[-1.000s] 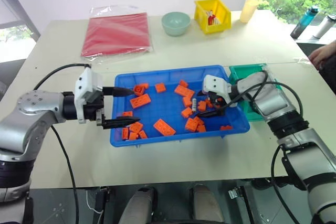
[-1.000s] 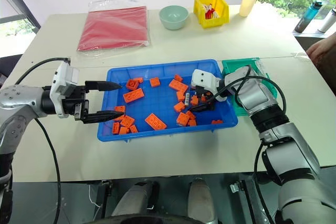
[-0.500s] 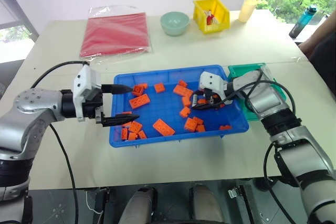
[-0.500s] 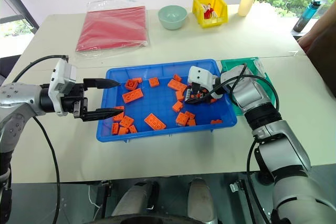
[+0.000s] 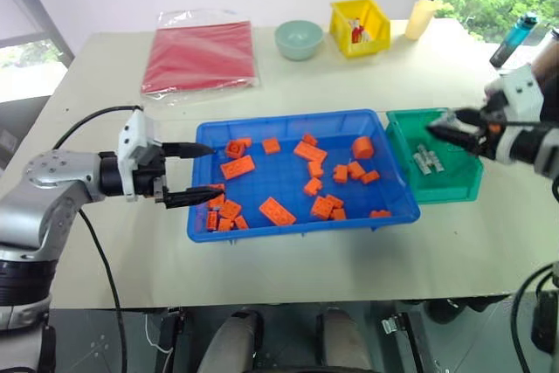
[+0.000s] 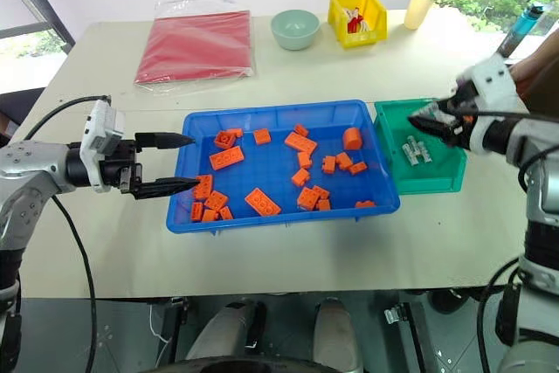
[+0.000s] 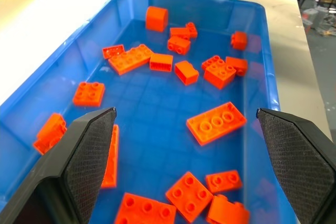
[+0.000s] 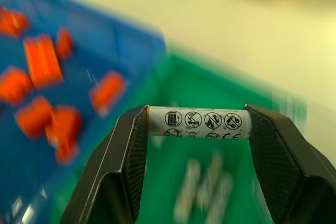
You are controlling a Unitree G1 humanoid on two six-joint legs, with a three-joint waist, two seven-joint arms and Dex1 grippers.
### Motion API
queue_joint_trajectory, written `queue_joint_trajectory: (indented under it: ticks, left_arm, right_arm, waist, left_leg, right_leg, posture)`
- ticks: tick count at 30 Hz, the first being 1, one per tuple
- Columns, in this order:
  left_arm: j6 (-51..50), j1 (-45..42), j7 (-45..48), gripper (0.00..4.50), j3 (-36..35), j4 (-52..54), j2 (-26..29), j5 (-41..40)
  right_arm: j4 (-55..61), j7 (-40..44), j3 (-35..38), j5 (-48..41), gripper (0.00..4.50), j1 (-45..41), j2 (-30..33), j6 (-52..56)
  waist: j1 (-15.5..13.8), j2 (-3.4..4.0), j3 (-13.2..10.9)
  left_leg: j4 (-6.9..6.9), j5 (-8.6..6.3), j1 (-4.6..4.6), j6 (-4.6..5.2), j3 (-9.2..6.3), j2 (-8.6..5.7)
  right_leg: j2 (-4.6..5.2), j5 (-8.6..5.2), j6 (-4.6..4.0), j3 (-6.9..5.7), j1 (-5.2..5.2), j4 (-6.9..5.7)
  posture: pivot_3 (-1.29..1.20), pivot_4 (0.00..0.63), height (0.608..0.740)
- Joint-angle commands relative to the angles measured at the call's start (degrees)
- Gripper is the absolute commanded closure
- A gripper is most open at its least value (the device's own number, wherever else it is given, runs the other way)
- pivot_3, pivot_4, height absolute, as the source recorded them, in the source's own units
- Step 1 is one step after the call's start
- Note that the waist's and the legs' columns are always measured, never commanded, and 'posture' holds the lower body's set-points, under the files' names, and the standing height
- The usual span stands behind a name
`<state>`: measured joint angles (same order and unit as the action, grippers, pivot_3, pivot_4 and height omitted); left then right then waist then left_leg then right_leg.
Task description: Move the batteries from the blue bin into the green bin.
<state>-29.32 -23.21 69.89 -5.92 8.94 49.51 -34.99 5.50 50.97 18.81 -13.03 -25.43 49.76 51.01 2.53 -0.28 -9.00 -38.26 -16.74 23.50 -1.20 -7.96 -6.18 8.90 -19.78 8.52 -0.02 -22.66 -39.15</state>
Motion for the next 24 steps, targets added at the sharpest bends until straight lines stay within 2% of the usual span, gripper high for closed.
queue_joint_trajectory:
  ticks: [1,2,3,7,12,17,24]
  left_arm:
    - [1.58,-3.18,1.25,0.0,0.85,-1.19,-0.44,0.73]
    - [1.66,-3.69,1.49,0.0,1.1,-1.6,-0.61,0.89]
    - [1.76,-4.26,1.77,0.0,1.33,-2.12,-0.76,1.05]
    - [1.72,-5.58,2.45,0.0,0.78,-4.31,-0.54,0.83]
    - [1.26,-5.0,3.24,0.0,-2.52,-6.69,2.0,0.02]
    - [1.94,-2.83,6.17,0.0,-7.06,-10.48,7.14,0.22]
    - [2.71,-1.22,8.26,0.0,-10.22,-13.7,11.13,0.93]
  right_arm:
    - [2.4,-3.1,0.85,-0.96,0.86,0.17,-0.38,-1.85]
    - [2.16,-3.82,0.59,-0.94,0.29,0.29,-0.54,-2.27]
    - [1.68,-4.27,0.03,-0.34,0.06,0.67,-0.05,-3.62]
    - [0.93,-0.71,2.54,-2.29,0.06,3.92,3.47,-7.5]
    - [-3.36,13.56,9.95,-6.66,0.06,12.81,11.17,-17.92]
    - [-12.2,27.27,16.11,-9.05,0.06,20.06,17.55,-25.68]
    - [-20.32,29.28,14.84,-10.56,0.06,16.85,19.7,-27.69]
  waist:
    - [0.23,0.01,0.0]
    - [0.26,0.01,0.01]
    - [0.22,0.02,0.01]
    - [-0.2,0.01,0.01]
    - [-0.41,0.01,0.0]
    - [0.14,0.01,0.0]
    - [0.17,0.03,0.01]
  left_leg:
    - [0.01,0.0,-0.01,0.0,0.03,0.02]
    - [0.02,0.0,-0.01,0.0,0.04,0.02]
    - [0.03,0.0,-0.01,0.0,0.04,0.03]
    - [0.03,0.0,-0.01,0.01,0.01,0.0]
    - [-0.03,-0.02,0.0,0.04,-0.05,-0.04]
    - [0.02,-0.02,-0.12,0.05,-0.02,0.03]
    - [0.03,-0.03,-0.14,0.04,0.0,0.05]
  right_leg:
    - [0.0,0.0,0.0,0.01,-0.01,-0.03]
    - [-0.01,0.0,0.0,0.01,-0.01,-0.06]
    - [-0.02,0.0,0.0,0.01,-0.01,-0.07]
    - [0.0,0.0,0.0,0.01,0.01,-0.07]
    - [0.0,0.0,0.0,-0.04,0.12,-0.01]
    - [-0.04,0.0,0.0,-0.05,0.17,0.04]
    - [-0.03,0.0,0.0,-0.04,0.16,0.06]
  posture:
    - [0.0,0.15,0.717]
    - [0.0,0.15,0.717]
    - [0.0,0.15,0.717]
    - [0.0,0.15,0.717]
    - [0.0,0.15,0.717]
    - [0.0,0.15,0.717]
    - [0.0,0.15,0.717]
